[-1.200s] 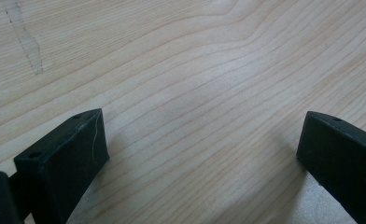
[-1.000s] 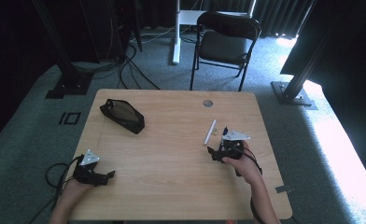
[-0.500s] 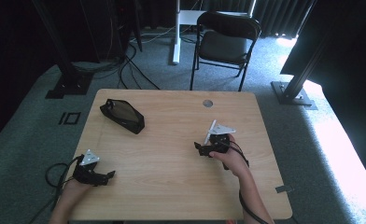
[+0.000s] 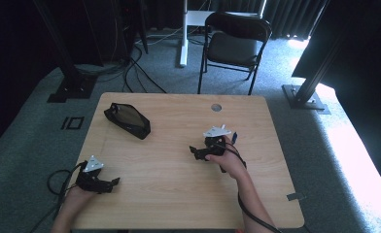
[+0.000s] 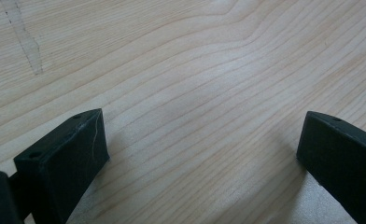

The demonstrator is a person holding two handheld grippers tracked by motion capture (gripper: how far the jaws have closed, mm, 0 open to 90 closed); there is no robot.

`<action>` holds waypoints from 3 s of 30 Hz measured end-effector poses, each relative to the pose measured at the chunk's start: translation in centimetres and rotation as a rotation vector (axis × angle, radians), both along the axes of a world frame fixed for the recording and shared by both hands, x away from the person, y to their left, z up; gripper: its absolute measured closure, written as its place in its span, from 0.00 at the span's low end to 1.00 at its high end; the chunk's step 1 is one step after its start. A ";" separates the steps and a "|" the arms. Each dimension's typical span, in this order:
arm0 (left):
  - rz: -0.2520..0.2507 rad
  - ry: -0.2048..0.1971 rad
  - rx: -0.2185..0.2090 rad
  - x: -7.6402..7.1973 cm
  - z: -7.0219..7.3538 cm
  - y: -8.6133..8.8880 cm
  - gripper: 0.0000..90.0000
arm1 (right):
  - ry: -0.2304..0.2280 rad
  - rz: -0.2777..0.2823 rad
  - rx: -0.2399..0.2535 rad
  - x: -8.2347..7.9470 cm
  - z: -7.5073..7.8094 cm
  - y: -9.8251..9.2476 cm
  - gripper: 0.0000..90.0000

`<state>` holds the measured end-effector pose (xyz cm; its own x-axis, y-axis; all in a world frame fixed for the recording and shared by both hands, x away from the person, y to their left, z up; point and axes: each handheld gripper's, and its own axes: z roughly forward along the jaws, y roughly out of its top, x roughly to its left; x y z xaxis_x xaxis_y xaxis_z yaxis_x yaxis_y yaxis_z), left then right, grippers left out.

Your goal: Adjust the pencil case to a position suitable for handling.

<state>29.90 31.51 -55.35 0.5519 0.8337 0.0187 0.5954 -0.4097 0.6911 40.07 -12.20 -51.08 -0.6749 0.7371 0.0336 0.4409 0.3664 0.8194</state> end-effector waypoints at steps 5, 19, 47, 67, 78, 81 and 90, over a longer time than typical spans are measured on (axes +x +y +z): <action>0.000 -0.001 -0.001 0.0 0.0 0.0 0.02 | 0.006 0.024 0.004 0.6 -0.3 1.3 0.13; 0.000 0.000 0.000 0.0 0.0 0.0 0.02 | -0.009 0.077 -0.011 2.1 -1.2 4.7 0.15; 0.000 -0.001 -0.001 0.0 0.0 0.0 0.02 | -0.072 0.199 0.014 4.4 -0.3 12.6 0.23; 0.000 0.000 0.000 0.0 0.0 0.0 0.02 | -0.070 0.203 0.066 6.2 -0.3 16.4 0.40; 0.000 -0.001 0.001 0.0 0.0 0.0 0.02 | -0.093 0.192 0.048 7.0 -0.1 18.0 0.54; -0.001 0.000 0.002 0.0 0.0 0.0 0.02 | -0.079 0.202 0.033 7.1 0.0 18.3 0.65; 0.000 -0.002 0.000 0.0 0.0 0.0 0.02 | -0.046 0.208 0.001 6.5 0.5 17.8 0.81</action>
